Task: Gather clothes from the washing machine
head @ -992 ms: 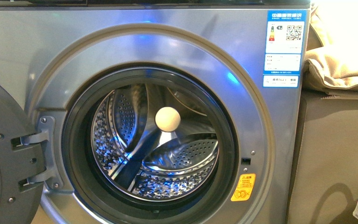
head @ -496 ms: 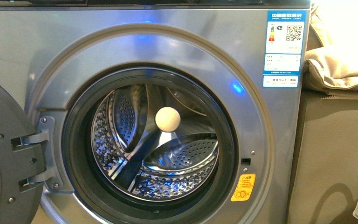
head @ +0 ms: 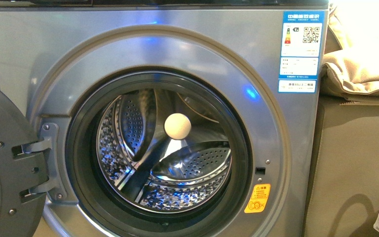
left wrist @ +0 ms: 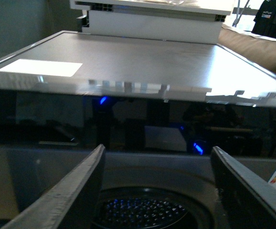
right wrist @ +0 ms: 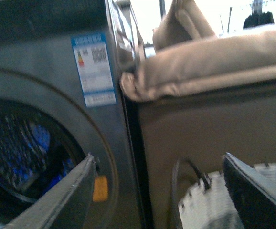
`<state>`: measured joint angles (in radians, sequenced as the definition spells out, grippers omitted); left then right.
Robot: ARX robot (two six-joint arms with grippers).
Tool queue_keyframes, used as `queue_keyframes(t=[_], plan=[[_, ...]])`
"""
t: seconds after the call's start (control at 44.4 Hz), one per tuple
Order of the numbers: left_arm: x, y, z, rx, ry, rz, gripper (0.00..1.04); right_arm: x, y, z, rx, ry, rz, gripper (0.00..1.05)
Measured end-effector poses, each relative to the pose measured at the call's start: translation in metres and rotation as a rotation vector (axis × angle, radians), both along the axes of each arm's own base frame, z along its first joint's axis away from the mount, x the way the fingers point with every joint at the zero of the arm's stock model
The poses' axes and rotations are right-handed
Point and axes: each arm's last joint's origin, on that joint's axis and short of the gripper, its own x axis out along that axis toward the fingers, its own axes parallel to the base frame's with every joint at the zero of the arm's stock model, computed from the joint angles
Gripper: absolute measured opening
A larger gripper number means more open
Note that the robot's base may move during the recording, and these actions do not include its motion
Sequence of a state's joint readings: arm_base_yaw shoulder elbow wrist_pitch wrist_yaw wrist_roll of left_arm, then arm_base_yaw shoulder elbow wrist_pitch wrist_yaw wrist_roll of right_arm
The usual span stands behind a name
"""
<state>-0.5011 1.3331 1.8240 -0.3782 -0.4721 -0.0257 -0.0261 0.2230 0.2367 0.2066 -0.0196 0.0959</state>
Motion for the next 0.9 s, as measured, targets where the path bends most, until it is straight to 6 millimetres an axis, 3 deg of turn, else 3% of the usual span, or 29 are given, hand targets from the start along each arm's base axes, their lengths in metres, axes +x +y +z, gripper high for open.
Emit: queue_keyframes(t=[0.09, 0.225, 0.338, 0.406, 0.451, 0.586, 0.902], plan=[[-0.027, 0.031, -0.053, 0.001, -0.032, 0.022, 0.47, -0.003, 0.002, -0.023, -0.054, 0.2, 0.001, 0.6], [-0.045, 0.055, -0.143, 0.034, 0.005, 0.029, 0.18, -0.003, 0.002, -0.041, -0.08, 0.232, -0.004, 0.32], [-0.048, 0.063, -0.188, 0.054, 0.049, 0.022, 0.03, -0.004, 0.002, -0.044, -0.084, 0.219, -0.005, 0.17], [-0.049, 0.066, -0.215, 0.069, 0.084, 0.01, 0.04, -0.003, 0.002, -0.049, -0.085, 0.221, -0.005, 0.06], [-0.051, 0.068, -0.227, 0.073, 0.096, 0.007, 0.04, -0.003, 0.002, -0.052, -0.089, 0.225, -0.005, 0.01], [-0.058, 0.078, -0.261, 0.078, 0.12, 0.032, 0.04, -0.003, 0.002, -0.058, -0.088, 0.228, -0.007, 0.02], [-0.078, 0.09, -0.305, 0.074, 0.096, 0.024, 0.04, -0.003, 0.002, -0.067, -0.088, 0.225, -0.006, 0.02]])
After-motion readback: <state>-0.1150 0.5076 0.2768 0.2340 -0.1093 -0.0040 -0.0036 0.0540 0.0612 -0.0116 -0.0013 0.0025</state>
